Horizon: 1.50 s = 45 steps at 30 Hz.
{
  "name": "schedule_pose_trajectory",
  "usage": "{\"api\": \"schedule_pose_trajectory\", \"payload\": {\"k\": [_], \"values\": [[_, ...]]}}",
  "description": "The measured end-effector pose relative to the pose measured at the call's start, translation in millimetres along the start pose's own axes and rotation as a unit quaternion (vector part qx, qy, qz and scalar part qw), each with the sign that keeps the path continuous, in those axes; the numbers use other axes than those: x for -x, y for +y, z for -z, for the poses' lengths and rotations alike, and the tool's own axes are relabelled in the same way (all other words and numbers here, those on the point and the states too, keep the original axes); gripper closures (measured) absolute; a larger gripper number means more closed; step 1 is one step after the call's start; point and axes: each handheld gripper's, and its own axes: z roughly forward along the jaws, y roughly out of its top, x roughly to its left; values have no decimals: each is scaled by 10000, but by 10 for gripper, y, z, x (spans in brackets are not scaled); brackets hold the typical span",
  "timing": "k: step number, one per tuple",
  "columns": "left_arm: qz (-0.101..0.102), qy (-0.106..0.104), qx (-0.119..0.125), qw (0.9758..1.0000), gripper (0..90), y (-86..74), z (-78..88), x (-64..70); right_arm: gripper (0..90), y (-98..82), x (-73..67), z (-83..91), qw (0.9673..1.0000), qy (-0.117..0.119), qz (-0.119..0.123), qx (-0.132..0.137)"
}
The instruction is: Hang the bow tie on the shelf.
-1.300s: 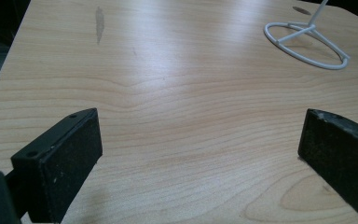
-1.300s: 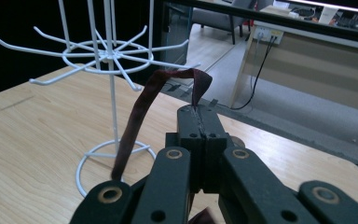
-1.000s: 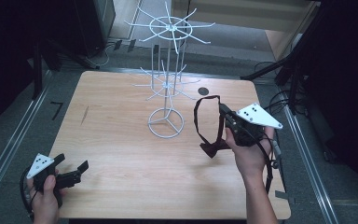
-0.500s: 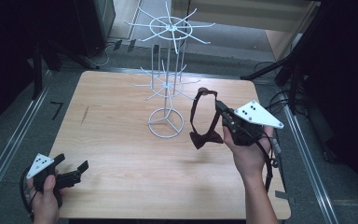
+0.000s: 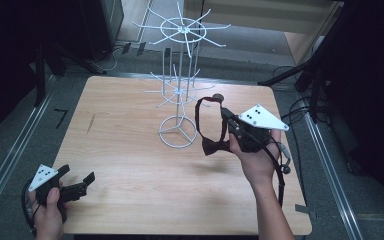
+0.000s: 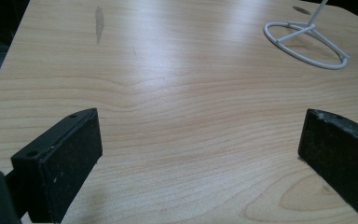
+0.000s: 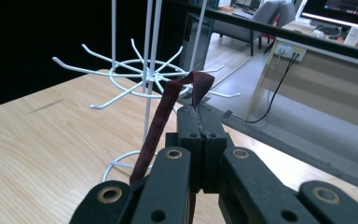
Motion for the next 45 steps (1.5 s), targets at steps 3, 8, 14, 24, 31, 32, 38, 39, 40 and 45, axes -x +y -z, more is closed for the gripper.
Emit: {"api": "schedule_pose_trajectory", "payload": {"k": [3, 8, 14, 24, 31, 32, 38, 39, 40, 45], "values": [[7, -10, -2, 10000, 2, 0, 1, -2, 900, -17, 31, -106, 10000, -31, -26, -69], [1, -12, 3, 10000, 2, 0, 2, -3, 900, -87, 126, -304, 9994, -134, -176, -269], [-5, -17, -3, 10000, 2, 0, 2, -4, 900, -187, 174, -521, 9983, -172, -282, -481], [-7, -20, -4, 10000, 2, 0, 2, -4, 900, -314, 137, -776, 9964, -150, -281, -780], [-5, -20, 8, 10000, 2, -1, 6, -7, 860, -430, 107, -896, 9951, -99, -271, -945], [-5, -20, 8, 10000, 2, -1, 6, -7, 860, -430, 107, -896, 9951, -99, -271, -945], [-9, -16, 3, 10000, 2, -1, 5, -5, 635, -500, 148, -854, 9941, -19, -364, -1024], [-9, -14, 2, 10000, 2, -1, 5, -5, 578, -510, 160, -837, 9942, -20, -382, -1006], [-12, -15, 4, 10000, 2, -1, 4, -3, 490, -536, 191, -792, 9937, -120, -410, -1035], [-13, -9, 4, 10000, 2, -1, 1, 0, 321, -619, 273, -690, 9914, -290, -541, -1159]]}}
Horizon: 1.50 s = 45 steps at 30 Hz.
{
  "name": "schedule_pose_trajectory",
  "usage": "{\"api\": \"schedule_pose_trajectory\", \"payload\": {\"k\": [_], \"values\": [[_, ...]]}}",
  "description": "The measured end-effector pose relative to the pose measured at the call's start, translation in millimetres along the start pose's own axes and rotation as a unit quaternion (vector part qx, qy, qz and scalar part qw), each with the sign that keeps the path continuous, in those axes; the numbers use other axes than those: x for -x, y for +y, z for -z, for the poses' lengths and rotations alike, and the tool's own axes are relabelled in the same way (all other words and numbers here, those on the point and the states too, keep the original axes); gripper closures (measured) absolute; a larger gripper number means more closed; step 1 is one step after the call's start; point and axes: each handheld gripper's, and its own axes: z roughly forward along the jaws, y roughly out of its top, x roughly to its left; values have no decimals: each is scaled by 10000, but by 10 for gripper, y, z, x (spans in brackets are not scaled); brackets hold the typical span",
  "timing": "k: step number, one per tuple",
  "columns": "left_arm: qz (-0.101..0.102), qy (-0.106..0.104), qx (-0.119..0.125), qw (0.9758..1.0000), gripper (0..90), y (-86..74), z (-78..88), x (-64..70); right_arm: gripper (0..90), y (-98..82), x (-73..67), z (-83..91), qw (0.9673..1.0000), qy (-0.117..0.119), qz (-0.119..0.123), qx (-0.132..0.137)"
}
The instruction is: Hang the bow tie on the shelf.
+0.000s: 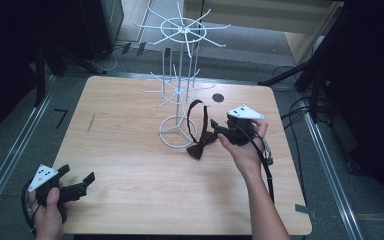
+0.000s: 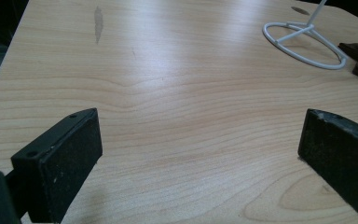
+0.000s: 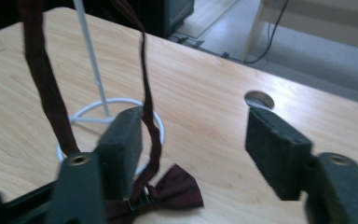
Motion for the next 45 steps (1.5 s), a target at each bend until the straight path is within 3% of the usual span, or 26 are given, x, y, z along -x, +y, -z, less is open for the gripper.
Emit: {"api": "schedule_pose_trajectory", "payload": {"k": [4, 11, 26, 45], "values": [[-5, 4, -6, 10000, 2, 0, 1, 0, 242, -94, 69, 55, 9998, -103, -95, -145], [-5, 5, -11, 10000, 2, 1, 1, 2, 198, -266, 183, 154, 9993, -108, -236, -257], [1, 15, -6, 10000, 2, 1, 0, 4, 170, -749, 448, 323, 9970, -217, -485, -570], [-1, 49, -10, 10000, 2, 1, 3, 5, 133, -1397, 815, 618, 9932, -402, -895, -632]]}}
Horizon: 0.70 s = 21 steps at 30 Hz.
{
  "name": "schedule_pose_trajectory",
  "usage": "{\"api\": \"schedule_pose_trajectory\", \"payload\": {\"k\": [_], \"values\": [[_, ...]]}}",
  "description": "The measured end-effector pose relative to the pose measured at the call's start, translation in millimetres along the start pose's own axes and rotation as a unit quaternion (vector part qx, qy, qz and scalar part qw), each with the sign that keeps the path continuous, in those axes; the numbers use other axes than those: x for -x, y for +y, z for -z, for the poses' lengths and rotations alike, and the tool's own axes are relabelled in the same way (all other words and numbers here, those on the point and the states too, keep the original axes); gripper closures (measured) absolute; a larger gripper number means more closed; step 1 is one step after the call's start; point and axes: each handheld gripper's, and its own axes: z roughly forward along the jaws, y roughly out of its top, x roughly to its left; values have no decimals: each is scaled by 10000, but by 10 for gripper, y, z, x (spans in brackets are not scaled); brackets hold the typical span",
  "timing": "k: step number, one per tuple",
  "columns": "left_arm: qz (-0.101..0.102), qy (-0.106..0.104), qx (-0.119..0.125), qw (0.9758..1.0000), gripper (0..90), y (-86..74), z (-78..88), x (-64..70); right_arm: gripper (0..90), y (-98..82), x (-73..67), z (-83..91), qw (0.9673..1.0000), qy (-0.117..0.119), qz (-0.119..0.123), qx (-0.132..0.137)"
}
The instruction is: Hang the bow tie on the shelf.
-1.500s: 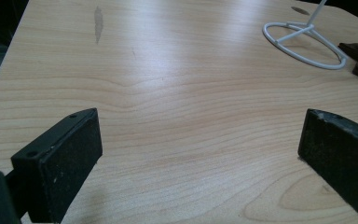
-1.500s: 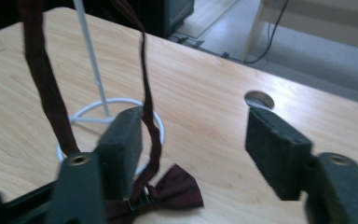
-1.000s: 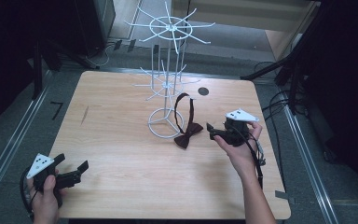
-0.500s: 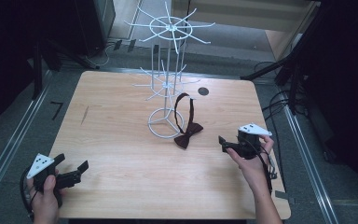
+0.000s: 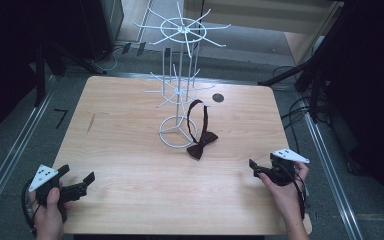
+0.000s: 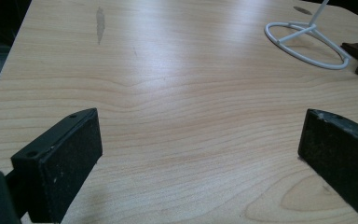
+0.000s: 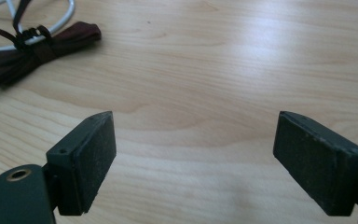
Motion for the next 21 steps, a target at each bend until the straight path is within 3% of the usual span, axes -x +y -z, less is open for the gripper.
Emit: {"api": "schedule_pose_trajectory", "payload": {"k": [21], "values": [[2, -2, -6, 10000, 2, -2, 2, 0, 69, -418, 384, 349, 9991, -143, -391, 106]]}}
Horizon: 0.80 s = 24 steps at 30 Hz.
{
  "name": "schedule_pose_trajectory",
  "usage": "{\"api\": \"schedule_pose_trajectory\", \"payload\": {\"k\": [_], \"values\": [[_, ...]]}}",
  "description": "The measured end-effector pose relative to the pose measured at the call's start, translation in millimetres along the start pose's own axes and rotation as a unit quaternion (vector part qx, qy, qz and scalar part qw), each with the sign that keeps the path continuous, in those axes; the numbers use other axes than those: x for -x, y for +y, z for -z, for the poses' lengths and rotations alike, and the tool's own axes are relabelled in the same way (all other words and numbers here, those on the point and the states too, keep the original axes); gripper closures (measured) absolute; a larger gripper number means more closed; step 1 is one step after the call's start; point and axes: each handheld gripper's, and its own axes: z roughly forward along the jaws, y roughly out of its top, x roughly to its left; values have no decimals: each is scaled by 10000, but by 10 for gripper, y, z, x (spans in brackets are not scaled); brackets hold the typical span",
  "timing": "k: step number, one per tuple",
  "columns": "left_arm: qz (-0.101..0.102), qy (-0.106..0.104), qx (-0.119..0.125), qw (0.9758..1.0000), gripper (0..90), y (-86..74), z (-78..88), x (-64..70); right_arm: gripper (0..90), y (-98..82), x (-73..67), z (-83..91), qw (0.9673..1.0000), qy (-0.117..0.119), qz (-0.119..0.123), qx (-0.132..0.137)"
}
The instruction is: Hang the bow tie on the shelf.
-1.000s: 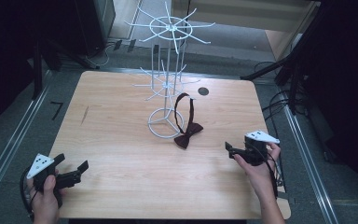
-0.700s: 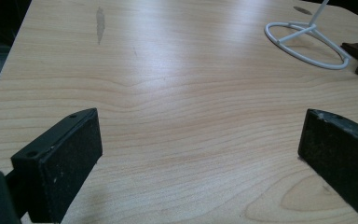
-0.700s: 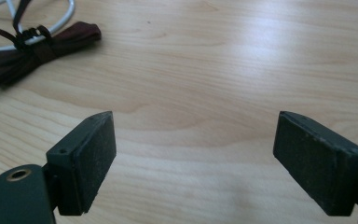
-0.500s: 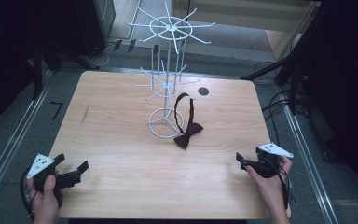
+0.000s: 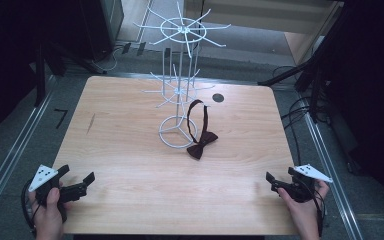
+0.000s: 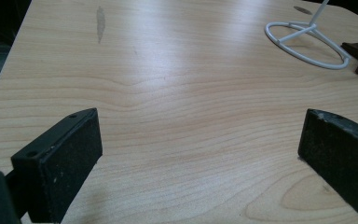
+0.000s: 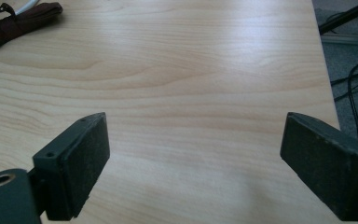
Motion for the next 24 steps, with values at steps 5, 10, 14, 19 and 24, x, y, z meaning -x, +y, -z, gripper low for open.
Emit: {"api": "schedule_pose_trajectory", "payload": {"k": [5, 10, 14, 19, 24], "values": [[0, 7, -3, 10000, 2, 0, 0, 1, 27, -75, 80, 69, 9999, -37, -96, 14], [3, 7, -4, 10000, 2, 0, 0, 3, 0, -178, 156, 161, 9999, 66, -143, 15], [-6, 5, -8, 10000, 2, 0, 1, 3, 0, -245, 205, 220, 9998, 46, -167, 50], [0, 11, -9, 10000, 2, 0, -2, 6, 0, -299, 272, 279, 9994, 22, -338, 98], [-17, 14, -22, 10000, 2, 1, -3, 8, 0, -280, 262, 277, 9993, 8, -336, 148]]}}
